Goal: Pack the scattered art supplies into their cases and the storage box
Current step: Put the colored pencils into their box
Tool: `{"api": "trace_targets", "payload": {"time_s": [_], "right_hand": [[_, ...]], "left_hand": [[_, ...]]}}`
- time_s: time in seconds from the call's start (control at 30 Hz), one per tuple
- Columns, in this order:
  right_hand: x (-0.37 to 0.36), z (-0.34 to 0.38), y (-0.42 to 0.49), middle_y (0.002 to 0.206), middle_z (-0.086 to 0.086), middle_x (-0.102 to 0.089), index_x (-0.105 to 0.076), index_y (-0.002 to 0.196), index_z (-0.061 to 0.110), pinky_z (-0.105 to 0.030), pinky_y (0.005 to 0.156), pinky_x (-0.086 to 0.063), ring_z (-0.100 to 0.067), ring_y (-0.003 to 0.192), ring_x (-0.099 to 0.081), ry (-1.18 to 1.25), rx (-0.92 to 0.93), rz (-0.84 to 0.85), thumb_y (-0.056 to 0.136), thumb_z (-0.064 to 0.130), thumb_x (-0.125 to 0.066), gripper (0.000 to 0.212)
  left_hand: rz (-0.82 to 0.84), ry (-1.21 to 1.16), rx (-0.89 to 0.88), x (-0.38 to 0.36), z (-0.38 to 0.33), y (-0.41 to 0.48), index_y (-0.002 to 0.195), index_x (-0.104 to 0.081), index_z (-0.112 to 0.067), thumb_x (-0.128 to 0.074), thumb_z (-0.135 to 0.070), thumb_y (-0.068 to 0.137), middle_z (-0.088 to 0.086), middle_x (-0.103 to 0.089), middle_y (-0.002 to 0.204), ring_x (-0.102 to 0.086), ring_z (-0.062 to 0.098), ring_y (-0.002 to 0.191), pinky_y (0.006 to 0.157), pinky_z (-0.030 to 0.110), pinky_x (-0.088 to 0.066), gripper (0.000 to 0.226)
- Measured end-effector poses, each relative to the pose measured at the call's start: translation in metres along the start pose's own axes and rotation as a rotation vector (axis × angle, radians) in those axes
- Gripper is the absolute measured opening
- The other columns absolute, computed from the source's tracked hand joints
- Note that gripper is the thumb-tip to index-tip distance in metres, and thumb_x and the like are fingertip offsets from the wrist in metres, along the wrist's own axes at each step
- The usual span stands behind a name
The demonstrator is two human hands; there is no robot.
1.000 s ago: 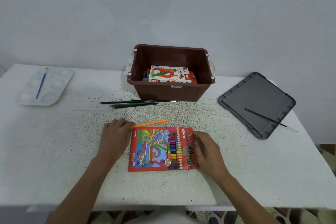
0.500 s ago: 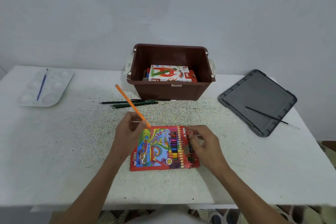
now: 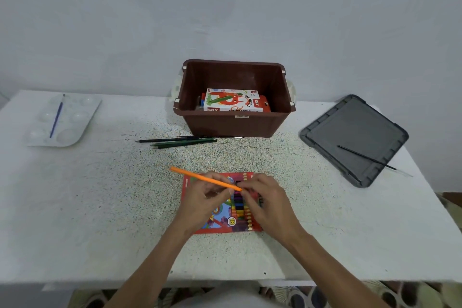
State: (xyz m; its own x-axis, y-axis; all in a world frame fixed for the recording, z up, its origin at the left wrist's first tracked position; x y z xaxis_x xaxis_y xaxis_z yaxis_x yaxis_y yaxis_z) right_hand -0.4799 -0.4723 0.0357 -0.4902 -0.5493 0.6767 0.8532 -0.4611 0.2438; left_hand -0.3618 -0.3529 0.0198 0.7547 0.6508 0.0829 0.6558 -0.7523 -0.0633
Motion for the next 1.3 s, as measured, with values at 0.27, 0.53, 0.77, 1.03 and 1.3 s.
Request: {"api": "trace_targets", "payload": {"time_s": [0.27,0.53,0.77,1.03,1.3], "right_hand": [[0.023,-0.037,-0.006,0.095,0.002,-0.061,-0.07,0.107,0.016,-0.021,0.072,-0.039,-0.017,0.086,-0.053,-0.214,0.023,0.003,0.093,0.011,-0.062,0.017],[0.088,-0.096,-0.003,0.087,-0.009,-0.061,-0.073,0.098,0.007,-0.033,0.057,-0.045,-0.029,0.075,-0.055,-0.541,-0.111,-0.104,0.086,0.001,-0.069,0.014],[0.096,-0.103,0.001,0.086,-0.013,-0.056,-0.072,0.099,0.001,-0.038,0.055,-0.047,-0.031,0.075,-0.052,-0.635,-0.058,-0.108,0.085,-0.004,-0.068,0.016],[0.096,-0.102,-0.002,0.084,-0.014,-0.053,-0.071,0.099,-0.003,-0.031,0.058,-0.033,-0.029,0.073,-0.048,-0.706,-0.029,-0.134,0.077,-0.011,-0.073,0.023],[0.044,-0.066,-0.007,0.085,-0.008,-0.059,-0.072,0.104,0.001,-0.022,0.058,-0.04,-0.021,0.07,-0.056,-0.492,0.081,0.003,0.08,-0.004,-0.074,0.025]], "left_hand": [[-0.046,0.082,0.013,0.019,0.0,0.0,0.094,-0.068,-0.017,-0.073,-0.015,0.085,0.001,-0.074,0.092,-0.071,0.017,0.089,0.077,0.036,-0.059,0.01],[-0.235,0.7,-0.18,0.057,0.031,-0.004,0.095,-0.062,-0.029,-0.068,-0.024,0.09,-0.011,-0.058,0.111,-0.052,0.005,0.103,0.083,0.028,-0.048,0.01],[-0.25,0.816,-0.313,0.057,0.043,-0.009,0.102,-0.067,-0.017,-0.059,-0.031,0.092,-0.002,-0.052,0.122,-0.042,0.007,0.111,0.088,0.023,-0.039,0.019],[-0.245,0.818,-0.309,0.057,0.046,-0.009,0.102,-0.066,-0.019,-0.046,-0.041,0.092,-0.004,-0.051,0.122,-0.04,0.004,0.11,0.085,0.016,-0.035,0.032],[-0.252,0.831,-0.308,0.057,0.049,-0.008,0.103,-0.066,-0.018,-0.046,-0.041,0.092,-0.005,-0.051,0.12,-0.044,0.01,0.108,0.087,0.026,-0.041,0.032]]}}
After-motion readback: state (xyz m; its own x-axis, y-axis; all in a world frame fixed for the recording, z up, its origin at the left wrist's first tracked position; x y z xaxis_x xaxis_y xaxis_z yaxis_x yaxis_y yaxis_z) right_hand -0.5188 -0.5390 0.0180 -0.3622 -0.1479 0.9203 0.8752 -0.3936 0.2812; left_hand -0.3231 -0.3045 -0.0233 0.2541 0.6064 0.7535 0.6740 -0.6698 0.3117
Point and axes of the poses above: each hand's wrist, its own y-axis towards the middle knuckle, its own x-axis out of the back of the hand, z = x × y, the point moved 5 cm from there along y, towards the middle knuckle
